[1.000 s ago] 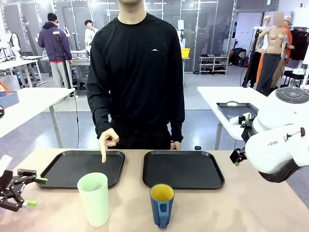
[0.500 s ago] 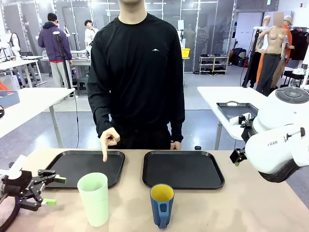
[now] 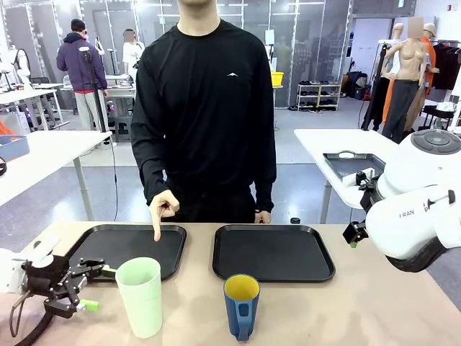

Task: Sort and store the cups by type.
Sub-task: Pick up the Reusable plastic cup.

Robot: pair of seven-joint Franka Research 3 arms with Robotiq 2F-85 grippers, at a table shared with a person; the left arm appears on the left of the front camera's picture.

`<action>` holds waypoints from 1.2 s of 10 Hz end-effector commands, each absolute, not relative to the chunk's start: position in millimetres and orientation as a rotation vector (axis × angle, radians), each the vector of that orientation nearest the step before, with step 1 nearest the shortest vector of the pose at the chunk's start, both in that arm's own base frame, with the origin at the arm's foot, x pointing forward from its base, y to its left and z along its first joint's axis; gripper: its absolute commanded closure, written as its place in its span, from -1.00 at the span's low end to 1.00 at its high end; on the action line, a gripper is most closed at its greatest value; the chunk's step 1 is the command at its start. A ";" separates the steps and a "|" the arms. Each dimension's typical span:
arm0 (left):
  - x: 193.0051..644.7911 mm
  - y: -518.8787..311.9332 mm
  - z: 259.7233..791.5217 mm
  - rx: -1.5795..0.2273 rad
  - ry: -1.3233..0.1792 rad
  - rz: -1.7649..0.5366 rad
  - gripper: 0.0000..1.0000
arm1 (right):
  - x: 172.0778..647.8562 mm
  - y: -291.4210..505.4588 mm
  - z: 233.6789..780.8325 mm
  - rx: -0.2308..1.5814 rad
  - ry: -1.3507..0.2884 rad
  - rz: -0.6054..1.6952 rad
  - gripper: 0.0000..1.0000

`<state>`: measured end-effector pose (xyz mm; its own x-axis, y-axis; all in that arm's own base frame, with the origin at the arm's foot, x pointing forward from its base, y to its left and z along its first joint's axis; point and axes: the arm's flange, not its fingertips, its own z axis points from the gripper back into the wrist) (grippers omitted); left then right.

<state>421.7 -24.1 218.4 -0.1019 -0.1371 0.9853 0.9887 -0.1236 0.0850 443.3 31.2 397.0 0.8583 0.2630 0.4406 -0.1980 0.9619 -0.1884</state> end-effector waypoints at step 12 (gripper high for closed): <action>433.9 -78.6 211.3 -1.333 -1.026 -1.395 -1.00 | 443.1 31.1 396.0 -0.139 -0.481 0.244 -1.00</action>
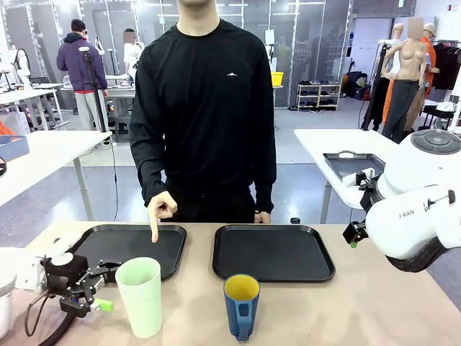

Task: Sort and store the cups by type.
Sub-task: Pick up the Reusable plastic cup.

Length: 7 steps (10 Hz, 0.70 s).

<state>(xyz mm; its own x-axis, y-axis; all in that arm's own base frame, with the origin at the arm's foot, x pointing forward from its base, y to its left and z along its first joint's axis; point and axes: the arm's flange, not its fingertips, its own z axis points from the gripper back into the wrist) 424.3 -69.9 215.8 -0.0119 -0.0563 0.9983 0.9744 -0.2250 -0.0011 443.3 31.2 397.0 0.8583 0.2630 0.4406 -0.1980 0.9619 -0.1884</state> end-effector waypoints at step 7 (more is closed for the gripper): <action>438.3 -121.5 199.5 -1.419 -0.998 -1.424 -1.00 | 443.1 31.1 396.0 -0.139 -0.481 0.244 -1.00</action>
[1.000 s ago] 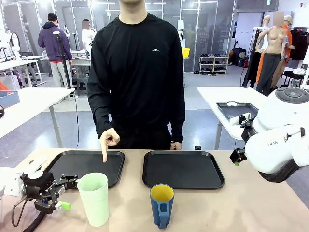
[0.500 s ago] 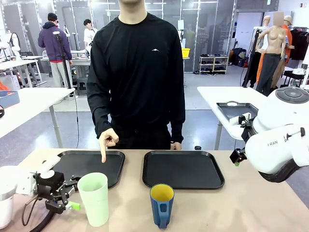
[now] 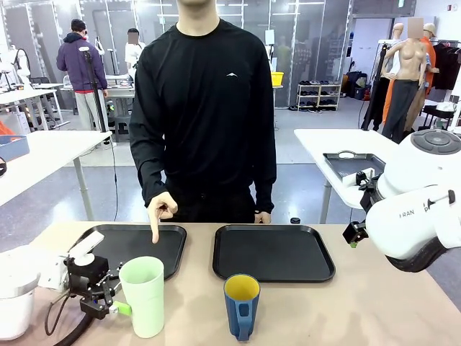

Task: Sort and store the cups by type.
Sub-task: Pick up the Reusable plastic cup.

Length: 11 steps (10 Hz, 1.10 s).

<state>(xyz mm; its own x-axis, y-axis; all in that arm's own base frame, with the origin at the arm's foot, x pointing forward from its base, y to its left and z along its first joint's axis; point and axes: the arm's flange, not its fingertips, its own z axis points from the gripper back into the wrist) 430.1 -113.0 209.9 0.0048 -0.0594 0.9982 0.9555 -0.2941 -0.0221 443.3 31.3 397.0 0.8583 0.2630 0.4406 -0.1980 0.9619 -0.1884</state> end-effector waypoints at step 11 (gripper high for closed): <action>427.0 -142.0 191.4 -1.487 -0.914 -1.475 -1.00 | 443.1 31.1 396.0 -0.139 -0.481 0.244 -1.00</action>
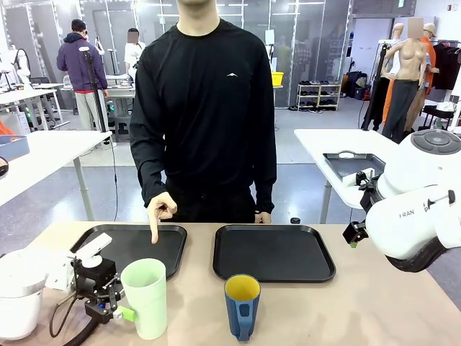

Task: Sort and store the cups by type.
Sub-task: Pick up the Reusable plastic cup.

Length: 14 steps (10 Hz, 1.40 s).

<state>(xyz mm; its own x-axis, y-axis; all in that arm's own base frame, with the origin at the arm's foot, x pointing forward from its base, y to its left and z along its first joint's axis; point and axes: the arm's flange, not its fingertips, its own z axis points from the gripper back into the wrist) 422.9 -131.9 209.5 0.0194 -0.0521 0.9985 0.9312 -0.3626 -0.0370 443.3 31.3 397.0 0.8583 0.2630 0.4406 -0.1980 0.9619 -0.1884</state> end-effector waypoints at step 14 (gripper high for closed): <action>440.1 -118.3 230.3 -1.435 -1.058 -1.435 0.44 | 443.1 31.1 396.0 -0.139 -0.481 0.244 -1.00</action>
<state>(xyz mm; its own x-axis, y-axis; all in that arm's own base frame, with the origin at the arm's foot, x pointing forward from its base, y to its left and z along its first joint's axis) 432.5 -125.0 216.0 0.0229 -0.0266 0.9994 0.9373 -0.3471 -0.0307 443.3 31.3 397.0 0.8583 0.2631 0.4406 -0.1981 0.9619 -0.1884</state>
